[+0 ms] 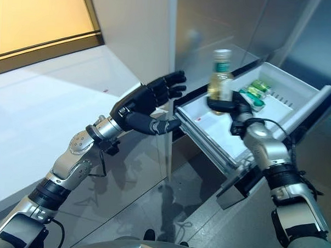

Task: Put drinks into fridge and close the fridge

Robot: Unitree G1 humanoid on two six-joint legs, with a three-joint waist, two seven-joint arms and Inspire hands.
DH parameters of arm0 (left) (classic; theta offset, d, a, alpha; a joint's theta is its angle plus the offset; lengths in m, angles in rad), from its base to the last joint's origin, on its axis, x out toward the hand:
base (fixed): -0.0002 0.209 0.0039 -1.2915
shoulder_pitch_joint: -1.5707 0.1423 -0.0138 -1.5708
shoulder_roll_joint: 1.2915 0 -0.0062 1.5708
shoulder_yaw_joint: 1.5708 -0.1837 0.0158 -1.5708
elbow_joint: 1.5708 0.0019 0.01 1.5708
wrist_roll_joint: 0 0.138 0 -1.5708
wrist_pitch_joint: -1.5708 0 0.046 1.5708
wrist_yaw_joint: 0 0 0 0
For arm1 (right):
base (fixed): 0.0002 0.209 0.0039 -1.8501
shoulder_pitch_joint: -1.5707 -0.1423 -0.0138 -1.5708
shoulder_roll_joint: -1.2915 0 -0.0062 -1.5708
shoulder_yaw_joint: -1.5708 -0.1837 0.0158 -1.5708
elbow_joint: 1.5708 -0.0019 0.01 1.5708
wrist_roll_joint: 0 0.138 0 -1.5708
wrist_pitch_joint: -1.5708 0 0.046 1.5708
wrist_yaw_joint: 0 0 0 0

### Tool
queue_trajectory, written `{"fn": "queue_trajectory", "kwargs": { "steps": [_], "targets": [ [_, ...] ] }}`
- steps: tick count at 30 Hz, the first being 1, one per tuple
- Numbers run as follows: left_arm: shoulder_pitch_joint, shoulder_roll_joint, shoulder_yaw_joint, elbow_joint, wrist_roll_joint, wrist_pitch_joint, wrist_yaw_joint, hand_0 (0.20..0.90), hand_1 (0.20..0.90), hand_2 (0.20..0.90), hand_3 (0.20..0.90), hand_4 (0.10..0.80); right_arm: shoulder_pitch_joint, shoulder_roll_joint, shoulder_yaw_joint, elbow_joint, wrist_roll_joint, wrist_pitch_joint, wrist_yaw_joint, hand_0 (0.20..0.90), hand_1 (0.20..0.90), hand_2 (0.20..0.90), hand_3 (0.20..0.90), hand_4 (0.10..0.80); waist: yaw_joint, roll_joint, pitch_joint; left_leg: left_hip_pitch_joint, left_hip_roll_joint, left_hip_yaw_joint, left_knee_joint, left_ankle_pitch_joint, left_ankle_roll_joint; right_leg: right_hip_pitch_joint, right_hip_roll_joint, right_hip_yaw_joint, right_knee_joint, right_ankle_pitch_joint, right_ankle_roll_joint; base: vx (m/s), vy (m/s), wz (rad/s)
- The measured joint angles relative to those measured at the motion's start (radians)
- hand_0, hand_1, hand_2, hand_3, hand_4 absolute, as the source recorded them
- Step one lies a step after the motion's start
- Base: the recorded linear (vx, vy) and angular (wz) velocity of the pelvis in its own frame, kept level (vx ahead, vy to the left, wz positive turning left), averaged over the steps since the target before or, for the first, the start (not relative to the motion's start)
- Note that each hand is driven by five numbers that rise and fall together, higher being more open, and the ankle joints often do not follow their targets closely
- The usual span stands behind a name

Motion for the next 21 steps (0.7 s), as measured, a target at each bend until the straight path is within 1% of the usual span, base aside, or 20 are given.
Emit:
{"fn": "queue_trajectory", "kwargs": {
  "steps": [2, 4, 6, 10, 15, 18, 21],
  "targets": [
    [0.066, 0.015, 0.004, 0.004, -0.051, 0.091, -0.025, 0.9, 0.9, 0.9, 0.9, 0.8, 0.0, -0.029, -0.033, 0.077, 0.009, 0.0, -0.019, 0.3, 0.3, 0.3, 0.2, 0.1, 0.004, 0.011, 0.007, -0.002, -0.004, -0.005, 0.0, 0.001, 0.001, 0.001, -0.004, -0.007, 0.0, -0.001, 0.002, 0.056, 0.026, 0.03],
    [0.126, 0.023, 0.003, 0.013, -0.081, 0.166, -0.057, 0.9, 0.9, 0.9, 0.9, 0.8, 0.0, -0.038, -0.048, 0.12, 0.009, 0.0, -0.018, 0.3, 0.3, 0.3, 0.2, 0.1, -0.005, 0.02, 0.011, -0.003, -0.005, -0.015, 0.0, 0.001, 0.001, 0.003, -0.004, -0.02, 0.0, -0.002, 0.004, 0.083, 0.033, 0.09],
    [0.192, 0.024, -0.003, 0.015, -0.083, 0.216, -0.082, 0.9, 0.9, 0.9, 0.9, 0.8, 0.0, -0.042, -0.054, 0.161, 0.007, 0.0, -0.019, 0.3, 0.3, 0.3, 0.2, 0.1, -0.006, 0.028, 0.015, -0.005, -0.004, -0.023, 0.0, 0.002, 0.001, 0.004, -0.003, -0.027, 0.0, -0.002, 0.004, 0.058, 0.045, 0.13],
    [0.247, 0.025, -0.02, 0.057, -0.084, 0.235, -0.087, 0.9, 0.9, 0.9, 0.9, 0.8, -0.002, -0.058, -0.055, 0.235, -0.025, -0.012, -0.004, 0.3, 0.3, 0.3, 0.2, 0.1, 0.011, 0.051, 0.029, -0.004, -0.005, -0.052, -0.001, 0.012, -0.002, 0.018, -0.003, -0.061, 0.0, -0.003, 0.004, 0.059, 0.027, 0.25],
    [0.307, 0.029, -0.031, 0.128, -0.083, 0.26, -0.085, 0.9, 0.9, 0.9, 0.9, 0.8, -0.004, -0.065, -0.055, 0.361, -0.135, -0.011, 0.024, 0.3, 0.3, 0.3, 0.2, 0.1, 0.052, 0.079, 0.036, -0.022, -0.015, -0.093, -0.004, 0.031, -0.001, 0.018, -0.008, -0.107, 0.0, -0.006, 0.006, 0.045, 0.008, 0.3],
    [0.333, 0.029, -0.056, 0.191, -0.071, 0.273, -0.067, 0.9, 0.9, 0.9, 0.9, 0.8, -0.004, -0.065, -0.057, 0.41, -0.187, -0.012, 0.056, 0.3, 0.3, 0.3, 0.2, 0.1, 0.065, 0.087, 0.036, -0.038, -0.019, -0.101, -0.004, 0.035, -0.003, 0.005, -0.011, -0.112, 0.0, -0.006, 0.006, -0.016, -0.006, 0.15],
    [0.343, 0.02, -0.107, 0.363, -0.011, 0.281, -0.006, 0.9, 0.9, 0.9, 0.9, 0.8, -0.014, -0.077, -0.057, 0.433, -0.268, -0.002, 0.092, 0.3, 0.3, 0.3, 0.2, 0.1, 0.066, 0.085, 0.037, -0.071, -0.025, -0.123, 0.0, 0.051, 0.003, -0.02, -0.013, -0.133, 0.0, -0.005, 0.006, -0.089, -0.045, 0.19]
  ]
}}
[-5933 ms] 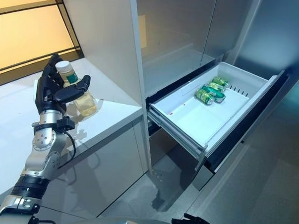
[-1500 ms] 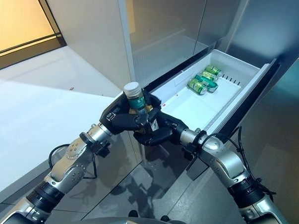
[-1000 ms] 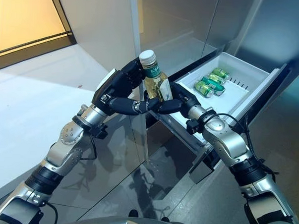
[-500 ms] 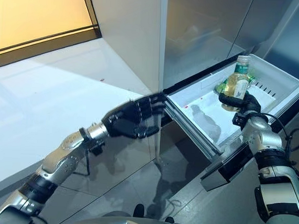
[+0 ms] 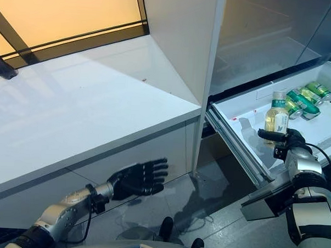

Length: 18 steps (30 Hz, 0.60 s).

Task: Put drinks into fridge and close the fridge

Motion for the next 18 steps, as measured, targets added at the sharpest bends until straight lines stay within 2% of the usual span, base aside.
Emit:
{"fn": "queue_trajectory", "kwargs": {
  "steps": [4, 7, 10, 11, 12, 14, 16, 18],
  "targets": [
    [0.025, -0.016, -0.015, 0.192, 0.079, -0.043, 0.108, 0.9, 0.9, 0.9, 0.9, 0.8, -0.041, -0.016, 0.0, 0.036, -0.05, 0.0, 0.031, 0.3, 0.3, 0.3, 0.2, 0.1, 0.004, -0.004, 0.009, -0.048, 0.0, -0.004, 0.001, 0.011, -0.005, -0.047, 0.002, -0.006, 0.0, 0.003, -0.003, -0.066, -0.061, 0.07],
    [0.051, -0.034, 0.008, 0.281, 0.171, -0.159, 0.284, 0.9, 0.9, 0.9, 0.9, 0.8, -0.04, -0.018, 0.001, 0.059, -0.08, 0.005, 0.042, 0.3, 0.3, 0.3, 0.2, 0.1, 0.019, -0.014, 0.045, -0.057, 0.001, -0.005, 0.001, 0.014, -0.005, -0.052, 0.005, -0.012, 0.0, 0.003, -0.002, -0.009, -0.076, 0.08],
    [0.058, -0.072, 0.07, 0.33, 0.246, -0.25, 0.364, 0.9, 0.9, 0.9, 0.9, 0.8, -0.04, -0.018, 0.001, 0.059, -0.103, 0.017, 0.054, 0.3, 0.3, 0.3, 0.2, 0.1, 0.036, -0.017, 0.09, -0.062, 0.003, -0.004, 0.001, 0.014, -0.005, -0.057, 0.006, -0.012, 0.0, 0.004, -0.002, -0.041, -0.064, 0.01],
    [0.056, -0.081, 0.079, 0.339, 0.258, -0.265, 0.371, 0.9, 0.9, 0.9, 0.9, 0.8, -0.04, -0.018, 0.001, 0.059, -0.108, 0.018, 0.058, 0.345, 0.345, 0.345, 0.252, 0.152, 0.036, -0.018, 0.095, -0.065, 0.003, -0.004, 0.001, 0.014, -0.005, -0.06, 0.006, -0.012, 0.0, 0.004, -0.002, -0.057, -0.026, 0.01],
    [0.051, -0.096, 0.089, 0.362, 0.264, -0.29, 0.383, 0.9, 0.9, 0.9, 0.9, 0.8, -0.04, -0.018, 0.001, 0.06, -0.117, 0.024, 0.069, 0.422, 0.422, 0.422, 0.343, 0.243, 0.037, -0.021, 0.099, -0.072, 0.003, -0.003, 0.001, 0.014, -0.005, -0.067, 0.006, -0.013, 0.0, 0.004, -0.002, -0.054, -0.02, 0.02],
    [0.04, -0.105, 0.089, 0.394, 0.287, -0.32, 0.409, 0.9, 0.9, 0.9, 0.9, 0.8, -0.041, -0.016, 0.001, 0.059, -0.127, 0.031, 0.087, 0.413, 0.413, 0.413, 0.332, 0.232, 0.036, -0.033, 0.112, -0.076, 0.003, -0.002, 0.001, 0.014, -0.005, -0.071, 0.005, -0.013, 0.0, 0.004, -0.002, -0.058, -0.027, -0.01],
    [0.032, -0.109, 0.09, 0.41, 0.307, -0.326, 0.436, 0.9, 0.9, 0.9, 0.9, 0.8, -0.046, -0.015, 0.001, 0.059, -0.127, 0.031, 0.102, 0.429, 0.429, 0.429, 0.351, 0.251, 0.036, -0.05, 0.124, -0.08, 0.003, -0.001, 0.001, 0.014, -0.005, -0.075, 0.006, -0.013, 0.0, 0.003, -0.002, 0.0, 0.0, 0.0],
    [0.013, -0.125, 0.101, 0.453, 0.344, -0.336, 0.444, 0.9, 0.9, 0.9, 0.9, 0.8, -0.06, -0.015, 0.001, 0.059, -0.137, 0.036, 0.119, 0.411, 0.411, 0.411, 0.329, 0.229, 0.034, -0.06, 0.135, -0.087, 0.004, 0.0, 0.001, 0.014, -0.005, -0.084, 0.005, -0.012, 0.0, 0.004, -0.002, 0.0, 0.0, 0.0]
  ]
}}
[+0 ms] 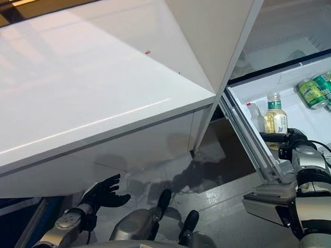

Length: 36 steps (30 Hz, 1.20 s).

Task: Put drinks into fridge and close the fridge

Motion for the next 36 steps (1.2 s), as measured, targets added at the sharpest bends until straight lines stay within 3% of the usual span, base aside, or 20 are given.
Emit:
{"fn": "queue_trajectory", "kwargs": {
  "steps": [5, 6, 7, 8, 9, 29, 36],
  "targets": [
    [-0.034, -0.004, 0.002, 0.069, 0.073, 0.003, -0.001, 0.9, 0.9, 0.9, 0.9, 0.8, -0.029, 0.0, 0.0, 0.001, -0.048, 0.023, 0.032, 0.418, 0.418, 0.418, 0.337, 0.237, 0.0, -0.01, 0.019, 0.0, -0.001, 0.005, 0.0, 0.0, 0.0, -0.002, -0.002, 0.004, 0.0, 0.0, 0.0, -0.007, 0.002, -0.01],
    [-0.039, -0.003, 0.009, 0.079, 0.075, 0.009, 0.0, 0.9, 0.9, 0.9, 0.9, 0.8, -0.046, -0.001, 0.001, 0.001, -0.063, 0.033, 0.044, 0.458, 0.458, 0.458, 0.384, 0.284, -0.004, -0.009, 0.027, 0.0, -0.001, 0.008, 0.0, 0.0, 0.0, -0.002, -0.002, 0.007, 0.0, 0.0, 0.0, -0.027, 0.006, -0.04],
    [-0.041, -0.003, 0.009, 0.083, 0.075, 0.011, 0.0, 0.9, 0.9, 0.9, 0.9, 0.8, -0.049, -0.001, 0.002, 0.001, -0.069, 0.035, 0.047, 0.547, 0.547, 0.547, 0.488, 0.388, -0.005, -0.009, 0.027, 0.0, -0.001, 0.009, 0.0, 0.0, 0.0, -0.003, -0.002, 0.007, 0.0, 0.0, 0.0, -0.041, 0.006, -0.05],
    [-0.043, -0.003, 0.009, 0.087, 0.075, 0.019, 0.0, 0.9, 0.9, 0.9, 0.9, 0.8, -0.057, -0.001, 0.006, 0.003, -0.08, 0.037, 0.057, 0.778, 0.778, 0.778, 0.757, 0.657, -0.006, -0.009, 0.027, -0.001, -0.001, 0.011, 0.0, 0.0, 0.0, -0.005, -0.002, 0.009, 0.0, 0.001, 0.0, -0.03, 0.002, -0.04],
    [-0.045, -0.003, 0.009, 0.089, 0.076, 0.022, 0.0, 0.9, 0.9, 0.9, 0.9, 0.8, -0.061, -0.002, 0.006, 0.002, -0.09, 0.039, 0.067, 0.9, 0.9, 0.9, 0.9, 0.8, -0.007, -0.009, 0.028, -0.002, -0.001, 0.012, 0.0, 0.0, 0.0, -0.006, -0.002, 0.01, 0.0, 0.001, 0.0, -0.035, 0.003, -0.03],
    [-0.083, -0.004, 0.016, 0.081, 0.105, 0.017, 0.0, 0.9, 0.9, 0.9, 0.9, 0.8, -0.125, -0.011, 0.043, 0.0, -0.138, 0.096, 0.121, 0.9, 0.9, 0.9, 0.9, 0.8, -0.013, -0.008, 0.037, 0.012, 0.003, 0.028, 0.0, 0.0, 0.0, 0.004, -0.001, 0.017, 0.0, 0.002, -0.002, -0.004, 0.0, 0.0],
    [-0.08, -0.009, 0.042, 0.09, 0.187, 0.027, -0.001, 0.9, 0.9, 0.9, 0.9, 0.8, -0.126, -0.047, 0.045, -0.176, -0.126, 0.09, 0.127, 0.9, 0.9, 0.9, 0.9, 0.8, -0.04, -0.013, 0.039, 0.044, 0.009, 0.06, 0.0, -0.002, -0.001, 0.024, 0.001, 0.05, 0.0, 0.014, -0.004, -0.023, 0.017, -0.13]
  ]
}}
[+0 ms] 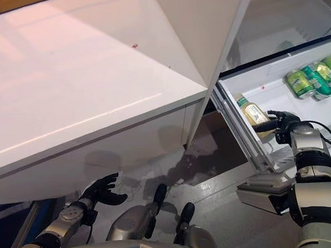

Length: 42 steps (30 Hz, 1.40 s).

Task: Put drinks into fridge and close the fridge

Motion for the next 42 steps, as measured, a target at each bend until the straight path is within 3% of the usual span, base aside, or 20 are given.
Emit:
{"fn": "queue_trajectory", "kwargs": {
  "steps": [5, 11, 15, 17, 21, 24, 28, 31, 32, 36, 42],
  "targets": [
    [-0.002, -0.003, 0.028, 0.0, 0.048, 0.019, -0.001, 0.9, 0.9, 0.9, 0.9, 0.8, 0.0, -0.1, -0.001, -0.181, 0.003, -0.017, 0.002, 0.9, 0.9, 0.9, 0.9, 0.8, -0.023, -0.007, -0.004, 0.027, 0.003, 0.032, 0.0, -0.006, 0.005, 0.014, 0.0, 0.038, 0.0, 0.008, 0.002, -0.016, 0.039, -0.23],
    [0.003, -0.002, 0.055, 0.004, 0.077, 0.041, -0.005, 0.9, 0.9, 0.9, 0.9, 0.8, 0.0, -0.161, -0.016, -0.307, 0.046, -0.038, -0.011, 0.9, 0.9, 0.9, 0.9, 0.8, -0.082, -0.065, -0.051, 0.051, 0.013, 0.101, 0.0, -0.022, 0.008, 0.012, 0.005, 0.103, 0.0, 0.018, 0.003, -0.005, 0.046, -0.33],
    [0.0, -0.018, 0.055, 0.02, 0.081, 0.04, -0.007, 0.9, 0.9, 0.9, 0.9, 0.8, 0.042, -0.161, -0.104, -0.374, 0.158, -0.077, -0.11, 0.9, 0.9, 0.9, 0.9, 0.8, -0.116, -0.067, -0.091, 0.061, 0.015, 0.131, 0.0, -0.031, 0.008, 0.012, 0.005, 0.132, 0.0, 0.019, 0.003, 0.036, 0.015, -0.24],
    [0.003, -0.03, 0.054, 0.021, 0.084, 0.039, -0.008, 0.9, 0.9, 0.9, 0.9, 0.8, 0.112, -0.159, -0.183, -0.419, 0.262, -0.14, -0.207, 0.9, 0.9, 0.9, 0.9, 0.8, -0.13, -0.064, -0.118, 0.07, 0.016, 0.142, 0.0, -0.036, 0.007, 0.016, 0.007, 0.147, 0.0, 0.019, 0.003, 0.042, -0.001, -0.18],
    [0.015, -0.048, 0.052, 0.039, 0.102, 0.037, -0.015, 0.9, 0.9, 0.9, 0.9, 0.8, 0.247, -0.06, -0.359, -0.468, 0.451, -0.287, -0.374, 0.9, 0.9, 0.9, 0.9, 0.8, -0.143, -0.055, -0.156, 0.084, 0.02, 0.163, 0.0, -0.046, 0.007, 0.021, 0.011, 0.168, 0.0, 0.019, 0.003, 0.043, -0.023, -0.17],
    [0.03, -0.063, 0.038, 0.065, 0.122, 0.039, -0.028, 0.9, 0.9, 0.9, 0.9, 0.8, 0.333, 0.034, -0.386, -0.471, 0.485, -0.367, -0.471, 0.9, 0.9, 0.9, 0.9, 0.8, -0.162, -0.039, -0.162, 0.09, 0.022, 0.173, 0.03, -0.071, 0.008, 0.03, 0.011, 0.188, 0.011, 0.017, 0.003, 0.034, -0.068, -0.2],
    [0.027, -0.067, 0.029, 0.068, 0.123, 0.039, -0.036, 0.9, 0.9, 0.9, 0.9, 0.8, 0.419, 0.087, -0.387, -0.448, 0.494, -0.391, -0.51, 0.9, 0.9, 0.9, 0.9, 0.8, -0.165, -0.024, -0.151, 0.044, 0.025, 0.172, 0.126, -0.11, 0.014, -0.011, 0.007, 0.187, 0.095, -0.016, 0.002, -0.03, -0.09, -0.01],
    [0.007, -0.067, 0.012, 0.068, 0.123, 0.039, -0.03, 0.9, 0.9, 0.9, 0.9, 0.8, 0.433, 0.1, -0.387, -0.437, 0.515, -0.42, -0.533, 0.9, 0.9, 0.9, 0.9, 0.8, -0.155, 0.001, -0.108, -0.021, 0.026, 0.17, 0.248, -0.158, 0.02, -0.087, -0.001, 0.184, 0.233, -0.072, 0.002, -0.102, -0.067, 0.03],
    [-0.008, -0.066, 0.007, 0.068, 0.122, 0.04, -0.017, 0.9, 0.9, 0.9, 0.9, 0.8, 0.422, 0.103, -0.385, -0.433, 0.521, -0.44, -0.541, 0.9, 0.9, 0.9, 0.9, 0.8, -0.151, 0.005, -0.076, -0.068, 0.021, 0.17, 0.327, -0.186, 0.026, -0.148, -0.011, 0.184, 0.337, -0.118, 0.001, -0.175, -0.038, 0.04],
    [-0.03, -0.062, 0.008, 0.069, 0.091, 0.043, 0.027, 0.9, 0.9, 0.9, 0.9, 0.8, 0.381, 0.112, -0.376, -0.413, 0.561, -0.469, -0.553, 0.9, 0.9, 0.9, 0.9, 0.8, -0.131, 0.008, -0.018, -0.192, 0.011, 0.175, 0.505, -0.252, 0.033, -0.289, -0.036, 0.188, 0.55, -0.198, 0.002, -0.1, -0.02, 0.04],
    [-0.051, -0.066, 0.004, 0.059, 0.07, 0.043, 0.061, 0.9, 0.9, 0.9, 0.9, 0.8, 0.34, 0.162, -0.36, -0.408, 0.614, -0.511, -0.548, 0.9, 0.9, 0.9, 0.9, 0.8, -0.11, 0.016, 0.067, -0.316, 0.007, 0.173, 0.649, -0.294, 0.048, -0.407, -0.055, 0.186, 0.696, -0.239, 0.002, -0.041, 0.0, 0.05]
  ]
}}
